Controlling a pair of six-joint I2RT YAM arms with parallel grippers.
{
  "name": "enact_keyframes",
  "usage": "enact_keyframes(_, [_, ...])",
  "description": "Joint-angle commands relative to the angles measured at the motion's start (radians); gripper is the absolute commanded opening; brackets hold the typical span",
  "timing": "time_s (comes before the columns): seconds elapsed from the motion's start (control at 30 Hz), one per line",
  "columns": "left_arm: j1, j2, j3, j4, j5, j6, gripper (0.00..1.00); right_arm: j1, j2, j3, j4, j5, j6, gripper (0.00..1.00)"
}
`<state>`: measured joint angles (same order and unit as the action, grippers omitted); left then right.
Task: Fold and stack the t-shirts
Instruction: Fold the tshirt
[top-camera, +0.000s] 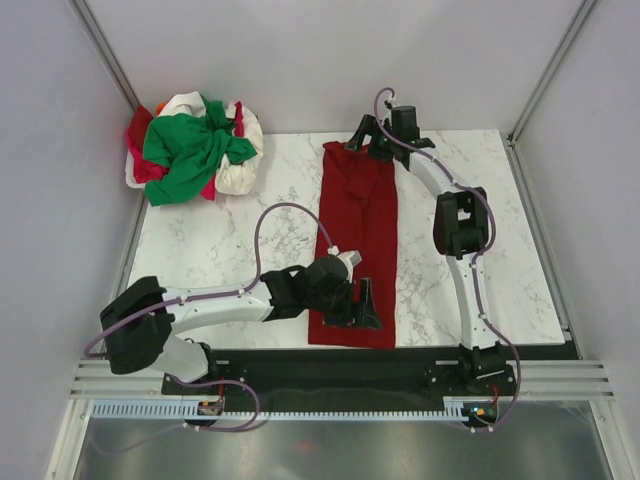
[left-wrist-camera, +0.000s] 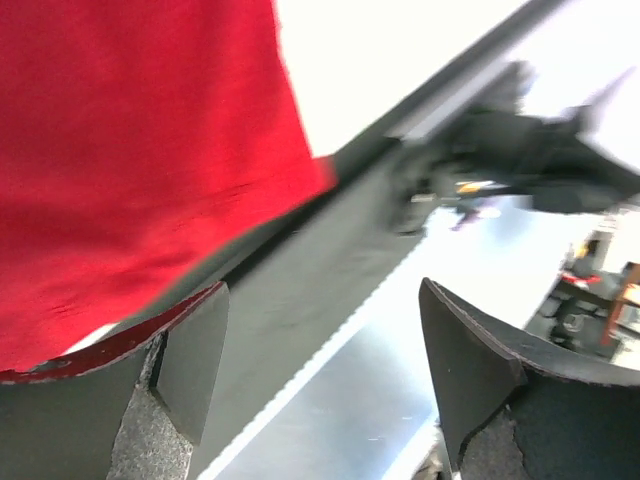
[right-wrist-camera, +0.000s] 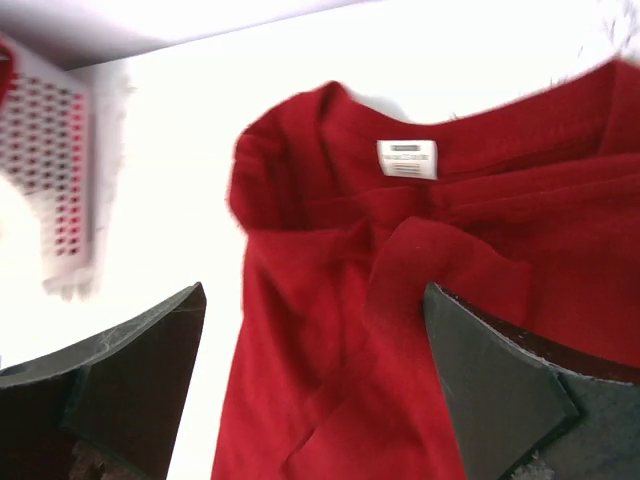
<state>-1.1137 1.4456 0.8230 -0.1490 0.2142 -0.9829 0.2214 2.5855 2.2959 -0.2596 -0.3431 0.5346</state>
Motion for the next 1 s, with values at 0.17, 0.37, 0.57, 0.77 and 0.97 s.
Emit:
enact_keyframes(0.17, [0.043,-0.152,0.113,-0.055,-0.038,0.091,0.87,-0.010,-0.450,-0.315,0.039,0.107,-0.140,0.98])
enact_keyframes(0.37, [0.189,-0.277,0.030,-0.141,-0.171,0.187,0.87,-0.008,-0.775,-0.748,0.004,0.229,-0.082,0.98])
enact_keyframes(0.57, [0.245,-0.361,-0.088,-0.188,-0.211,0.219,0.85,0.002,-1.111,-1.247,-0.082,0.280,0.013,0.98])
enact_keyframes(0.77, [0.236,-0.315,-0.226,-0.189,-0.211,0.219,0.85,0.082,-1.632,-1.624,-0.177,0.302,0.177,0.93])
enact_keyframes(0.97, [0.193,-0.304,-0.346,-0.084,-0.200,0.064,0.77,0.329,-1.762,-1.776,-0.296,0.415,0.298,0.93])
